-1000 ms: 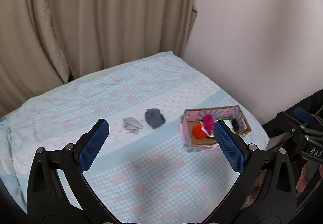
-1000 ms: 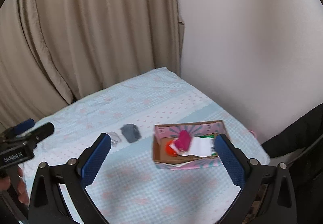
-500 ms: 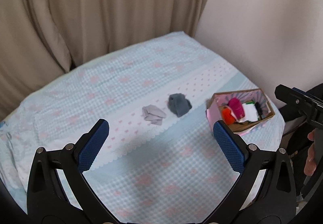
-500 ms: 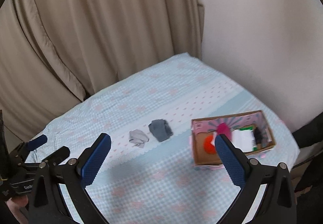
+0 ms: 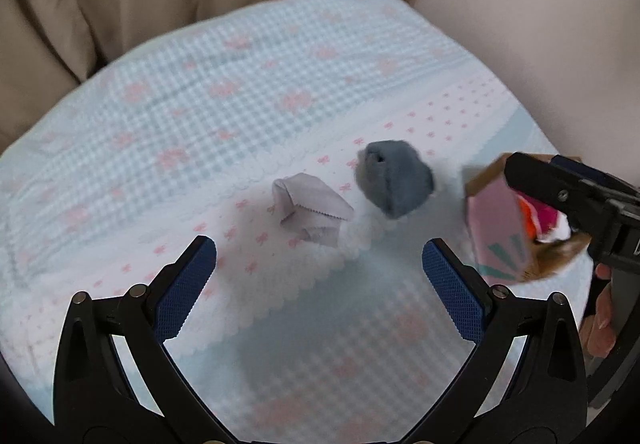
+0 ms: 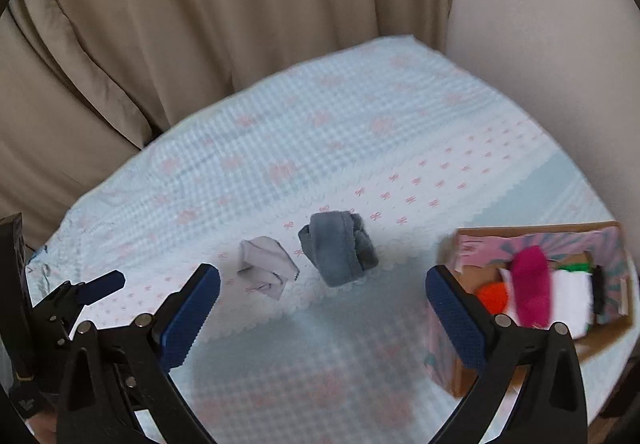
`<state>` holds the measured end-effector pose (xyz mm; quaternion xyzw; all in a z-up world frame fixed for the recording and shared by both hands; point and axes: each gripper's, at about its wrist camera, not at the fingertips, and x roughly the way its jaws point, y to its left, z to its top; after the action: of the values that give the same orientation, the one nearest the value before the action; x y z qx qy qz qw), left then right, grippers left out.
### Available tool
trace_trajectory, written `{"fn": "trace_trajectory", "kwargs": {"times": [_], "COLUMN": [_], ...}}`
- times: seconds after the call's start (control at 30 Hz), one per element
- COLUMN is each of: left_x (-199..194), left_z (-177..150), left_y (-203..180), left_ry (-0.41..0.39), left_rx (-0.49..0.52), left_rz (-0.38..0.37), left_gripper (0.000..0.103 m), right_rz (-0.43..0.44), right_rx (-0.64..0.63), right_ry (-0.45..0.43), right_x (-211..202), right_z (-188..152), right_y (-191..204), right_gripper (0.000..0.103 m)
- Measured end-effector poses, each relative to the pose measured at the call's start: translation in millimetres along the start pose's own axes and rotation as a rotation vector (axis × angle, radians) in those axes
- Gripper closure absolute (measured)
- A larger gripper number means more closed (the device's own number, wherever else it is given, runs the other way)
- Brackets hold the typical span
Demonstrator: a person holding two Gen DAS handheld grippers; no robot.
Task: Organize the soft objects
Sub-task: 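Grasp the grey cloth with the left tool while the right tool grasps the fuzzy grey sock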
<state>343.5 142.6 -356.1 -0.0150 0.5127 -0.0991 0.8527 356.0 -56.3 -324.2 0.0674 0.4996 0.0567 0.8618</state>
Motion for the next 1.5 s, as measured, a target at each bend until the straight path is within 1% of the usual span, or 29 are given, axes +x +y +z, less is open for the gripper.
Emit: {"fn": "trace_trajectory", "kwargs": {"times": [0.2, 0.3, 0.4, 0.5, 0.57, 0.63, 0.67, 0.7, 0.73, 0.77, 0.8, 0.83, 0.87, 0.9, 0.97, 1.07, 1.17, 1.27, 1.4, 1.5], "left_x": [75.5, 101.0, 126.0, 151.4, 163.1, 171.6, 174.1, 175.4, 176.4, 177.3, 177.9, 177.3, 176.6, 175.4, 172.9, 169.0, 163.3, 149.7, 117.7, 85.4], "left_z": [-0.3, -0.9, -0.7, -0.5, -0.5, -2.0, -3.1, -3.1, -2.5, -1.9, -0.7, -0.3, 0.3, 0.8, 1.4, 1.2, -2.2, -6.7, -4.8, -0.6], "left_y": [5.6, 7.6, 7.6, 8.1, 6.3, 4.7, 3.2, 1.2, -1.6, -2.7, -3.5, -4.0, -4.5, -4.6, -4.0, -0.1, 2.9, 4.4, 6.7, 7.8], "left_ry": [0.043, 0.047, 0.053, 0.071, 0.081, 0.09, 0.09, 0.085, 0.078, 0.076, 0.072, 0.066, 0.062, 0.058, 0.058, 0.069, 0.071, 0.069, 0.053, 0.041], "left_rx": [-0.001, 0.015, 0.02, 0.018, 0.025, 0.035, 0.047, 0.063, 0.088, 0.101, 0.115, 0.124, 0.131, 0.137, 0.139, 0.117, 0.102, 0.087, 0.063, 0.037], "left_rz": [0.008, 0.025, 0.02, 0.014, 0.012, 0.019, 0.032, 0.042, 0.053, 0.06, 0.065, 0.062, 0.058, 0.054, 0.043, 0.027, 0.031, 0.028, 0.034, 0.043], "left_gripper": [0.002, 0.002, 0.003, 0.009, 0.013, 0.018, 0.018, 0.018, 0.021, 0.027, 0.03, 0.039, 0.052, 0.06, 0.088, 0.094, 0.095, 0.095, 0.095, 0.095], "right_rz": [-0.002, -0.011, -0.037, -0.041, -0.025, -0.021, -0.017, -0.01, 0.005, 0.02, 0.033, 0.037, 0.031, 0.03, 0.031, 0.04, 0.04, 0.034, 0.045, 0.055], "right_rx": [-0.003, -0.002, -0.033, -0.052, -0.062, -0.079, -0.09, -0.1, -0.107, -0.113, -0.119, -0.128, -0.145, -0.155, -0.164, -0.158, -0.174, -0.181, -0.179, -0.155], "right_ry": [0.073, 0.094, 0.112, 0.132, 0.136, 0.146, 0.155, 0.164, 0.176, 0.187, 0.196, 0.203, 0.2, 0.195, 0.185, 0.174, 0.17, 0.162, 0.168, 0.16], "right_x": [83.1, 113.1, 141.4, 167.8, 180.8, 192.0, 197.7, 203.4, 208.3, 213.4, 216.3, 219.0, 220.0, 219.3, 216.7, 212.7, 208.1, 196.2, 176.4, 149.5], "right_z": [-0.1, -1.0, -0.6, -0.1, 1.0, 1.7, 1.7, 1.4, 1.0, 0.7, -0.3, -1.8, -3.1, -3.8, -5.4, -6.8, -9.5, -12.0, -13.2, -12.0], "right_y": [-17.0, -24.4, -25.2, -23.3, -22.2, -17.2, -14.2, -11.4, -8.8, -6.3, -4.1, -1.2, 2.7, 4.8, 7.5, 6.5, 8.0, 10.2, 13.0, 14.0], "right_gripper": [0.001, 0.001, 0.001, 0.001, 0.001, 0.001, 0.003, 0.009, 0.013, 0.022, 0.028, 0.03, 0.034, 0.038, 0.044, 0.049, 0.055, 0.056, 0.056, 0.056]}}
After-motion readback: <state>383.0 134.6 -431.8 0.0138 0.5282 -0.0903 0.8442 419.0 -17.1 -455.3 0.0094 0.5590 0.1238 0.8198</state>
